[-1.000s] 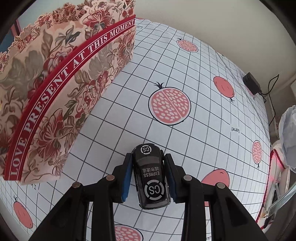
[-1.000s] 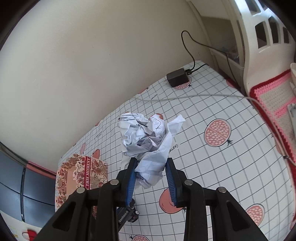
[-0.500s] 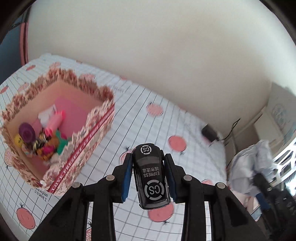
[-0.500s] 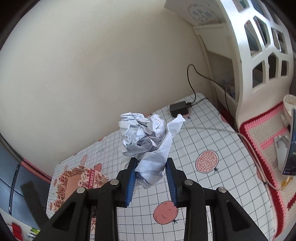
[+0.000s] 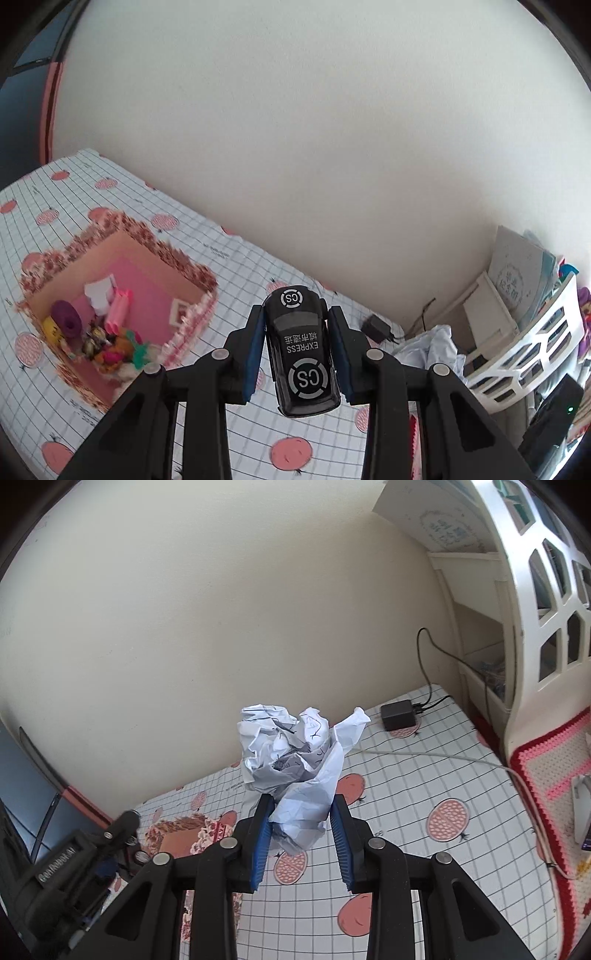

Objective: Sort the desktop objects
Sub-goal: 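Lift and carry the car with the left tool while the right tool carries the paper over the box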

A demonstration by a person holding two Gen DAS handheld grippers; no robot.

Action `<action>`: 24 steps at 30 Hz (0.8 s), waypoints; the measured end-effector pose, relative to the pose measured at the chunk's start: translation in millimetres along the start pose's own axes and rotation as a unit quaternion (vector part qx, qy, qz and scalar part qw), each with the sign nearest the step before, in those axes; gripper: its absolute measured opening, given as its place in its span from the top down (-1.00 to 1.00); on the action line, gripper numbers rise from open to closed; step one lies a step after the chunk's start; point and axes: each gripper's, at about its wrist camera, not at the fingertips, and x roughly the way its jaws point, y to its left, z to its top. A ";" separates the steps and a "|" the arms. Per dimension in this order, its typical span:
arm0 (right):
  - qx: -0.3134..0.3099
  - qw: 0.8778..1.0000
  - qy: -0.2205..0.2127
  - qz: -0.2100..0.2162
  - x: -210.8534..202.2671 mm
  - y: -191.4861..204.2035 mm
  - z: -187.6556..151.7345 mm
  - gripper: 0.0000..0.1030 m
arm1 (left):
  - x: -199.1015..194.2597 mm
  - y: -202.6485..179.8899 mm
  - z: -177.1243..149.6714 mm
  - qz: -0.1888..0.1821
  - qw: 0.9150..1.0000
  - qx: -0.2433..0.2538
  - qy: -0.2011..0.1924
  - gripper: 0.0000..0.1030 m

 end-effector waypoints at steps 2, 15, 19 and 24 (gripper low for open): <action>-0.005 1.000 0.005 0.000 4.8 6.1 -2.8 0.35 | -7.5 9.4 8.3 0.013 1.000 -0.001 -0.018 0.31; -0.079 0.994 0.048 0.059 39.7 83.8 -33.7 0.35 | 9.8 86.6 30.9 0.095 0.994 -0.056 -0.017 0.31; -0.100 0.991 0.058 0.070 45.7 105.0 -47.0 0.35 | 9.4 104.7 30.8 0.107 0.991 -0.073 -0.015 0.31; -0.128 0.987 0.064 0.076 49.0 130.2 -62.4 0.35 | 10.2 120.2 32.3 0.111 0.990 -0.091 -0.012 0.31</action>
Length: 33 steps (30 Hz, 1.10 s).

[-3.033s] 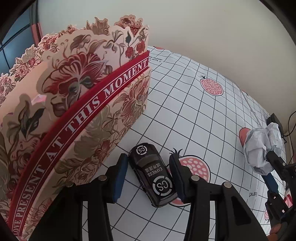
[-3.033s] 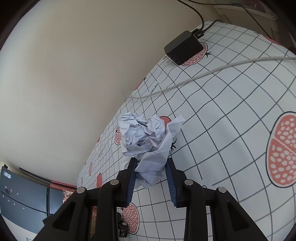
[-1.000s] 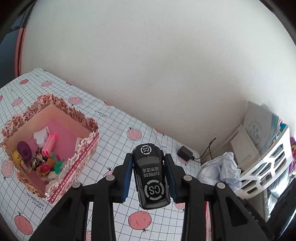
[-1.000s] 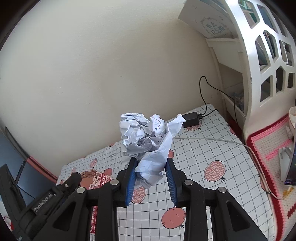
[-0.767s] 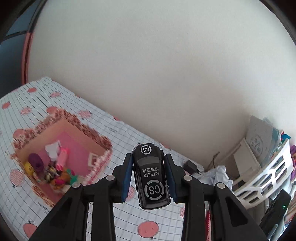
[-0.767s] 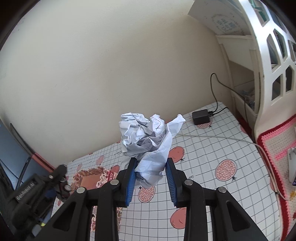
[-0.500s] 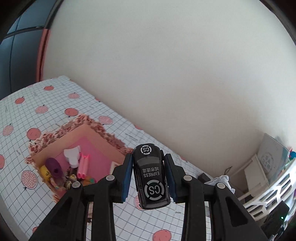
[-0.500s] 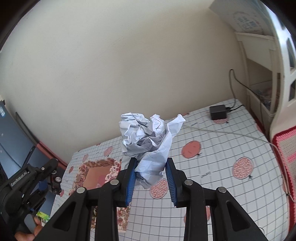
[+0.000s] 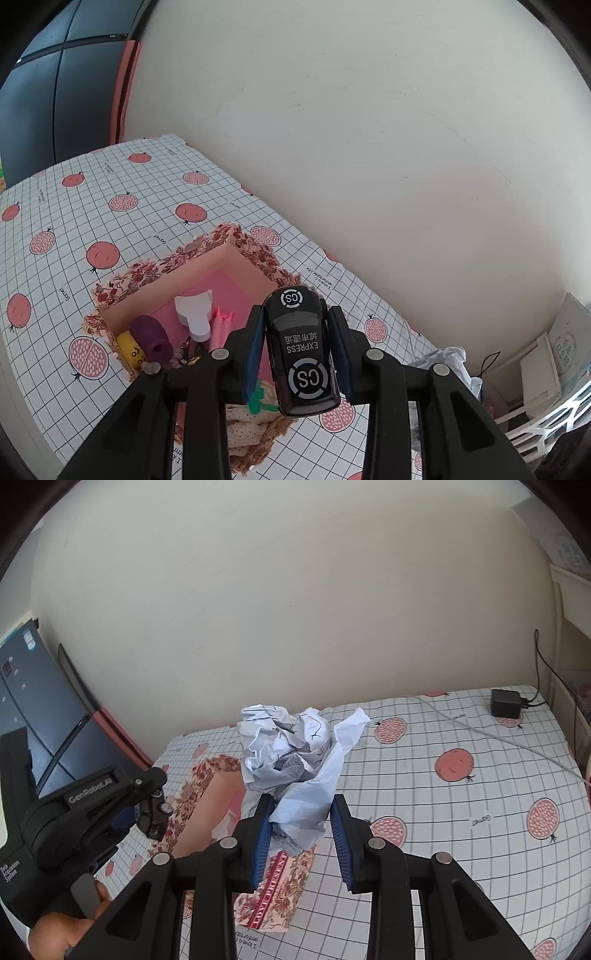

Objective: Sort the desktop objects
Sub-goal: 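Lift and carry the car with the left tool while the right tool carries the paper over the box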

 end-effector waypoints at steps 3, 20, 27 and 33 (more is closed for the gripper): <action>-0.014 1.000 0.002 0.004 3.4 14.1 -3.9 0.35 | -3.6 6.6 2.4 0.007 1.000 -0.007 -0.004 0.31; -0.071 0.997 0.020 0.003 31.2 65.8 -22.6 0.35 | -4.3 59.4 22.3 0.017 0.998 -0.059 -0.007 0.31; -0.097 0.995 0.028 -0.005 45.5 85.2 -34.6 0.35 | 0.6 82.6 27.7 0.022 0.997 -0.073 0.000 0.31; -0.111 0.993 0.034 -0.010 57.7 93.2 -40.1 0.35 | 7.9 91.6 28.3 0.016 0.997 -0.076 0.012 0.31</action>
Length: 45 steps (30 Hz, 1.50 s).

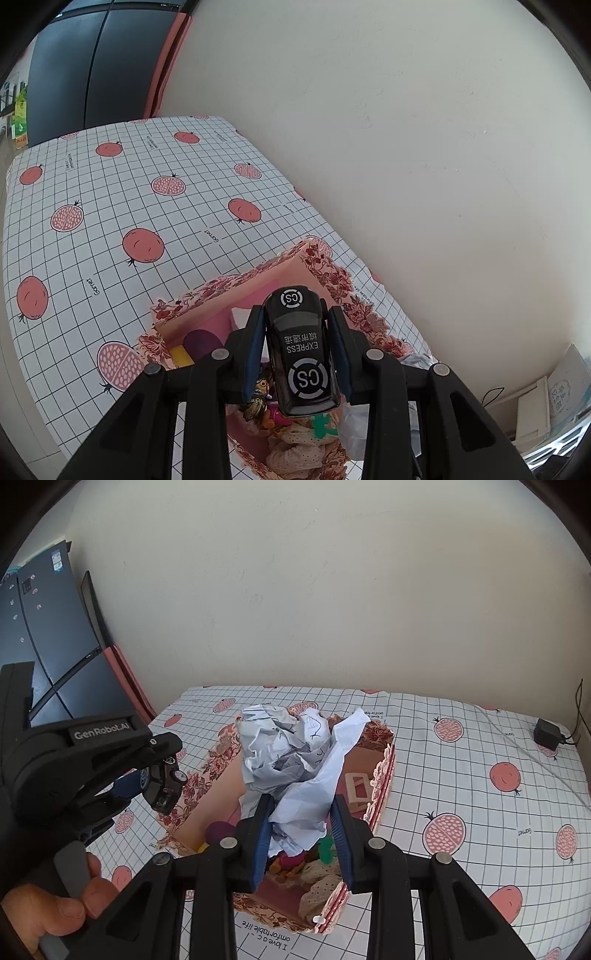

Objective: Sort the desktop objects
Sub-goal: 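Lift and carry the car with the left tool while the right tool carries the paper over the box, then open both tools to drop the car and paper into the box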

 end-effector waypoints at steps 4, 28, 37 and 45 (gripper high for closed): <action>-0.009 1.000 0.000 -0.007 3.7 8.2 -2.9 0.35 | 6.0 3.7 0.2 -0.004 1.000 0.001 0.011 0.31; -0.015 0.998 0.049 -0.032 49.0 13.1 -18.4 0.29 | 66.6 42.1 -15.7 0.011 0.994 -0.020 0.106 0.31; -0.012 0.998 0.050 -0.032 49.7 17.8 -18.1 0.01 | 71.4 43.4 -16.8 0.004 0.992 -0.026 0.123 0.25; -0.008 0.999 0.027 -0.018 31.0 14.1 -11.2 -0.15 | 52.4 34.6 -7.9 0.007 0.995 -0.004 0.098 0.01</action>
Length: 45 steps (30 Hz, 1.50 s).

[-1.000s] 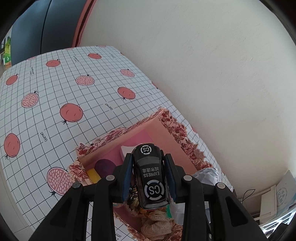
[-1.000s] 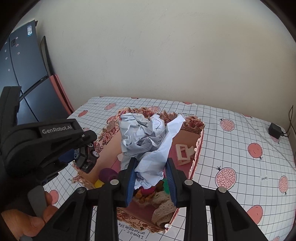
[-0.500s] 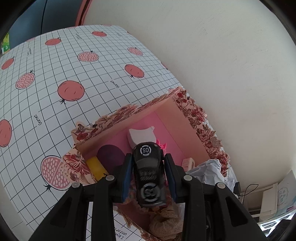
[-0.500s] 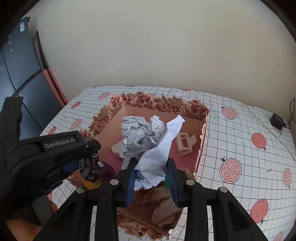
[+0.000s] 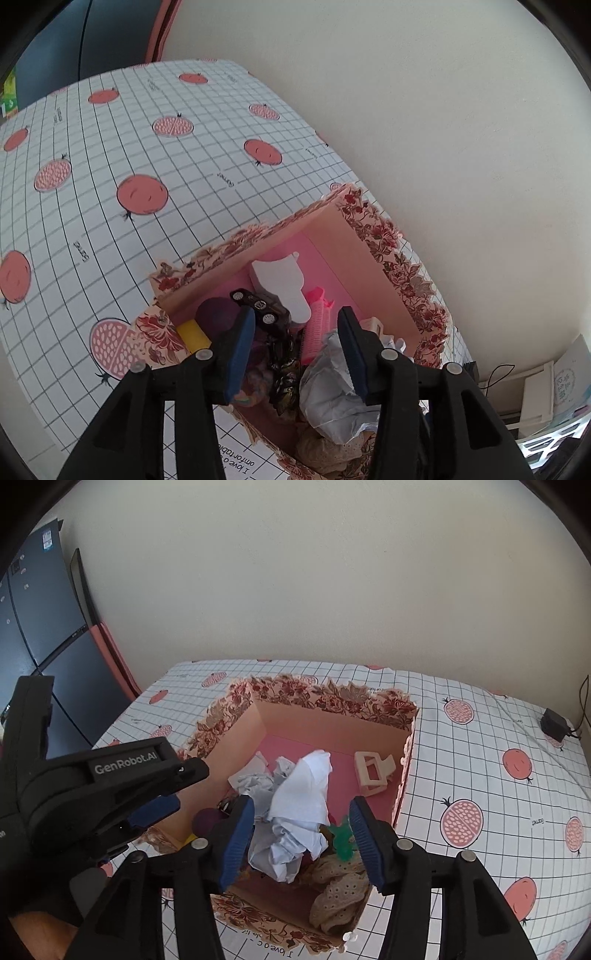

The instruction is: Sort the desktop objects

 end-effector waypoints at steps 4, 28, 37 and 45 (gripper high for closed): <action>0.009 1.000 -0.014 0.001 -14.4 -8.5 4.6 -0.24 | -17.0 -9.6 1.5 0.006 1.000 0.019 -0.022 -0.11; 0.052 0.998 -0.014 -0.027 -59.6 -93.3 12.2 -1.00 | -39.8 -87.7 -45.1 0.055 0.993 0.085 -0.054 -0.83; 0.074 0.996 -0.020 -0.049 -79.1 -138.6 5.3 -1.00 | -44.6 -109.1 -69.2 0.076 0.991 0.093 -0.063 -0.98; 0.087 0.993 -0.032 -0.071 -104.4 -167.3 -5.2 -1.00 | -56.7 -126.2 -102.1 0.068 0.988 0.119 -0.068 -0.99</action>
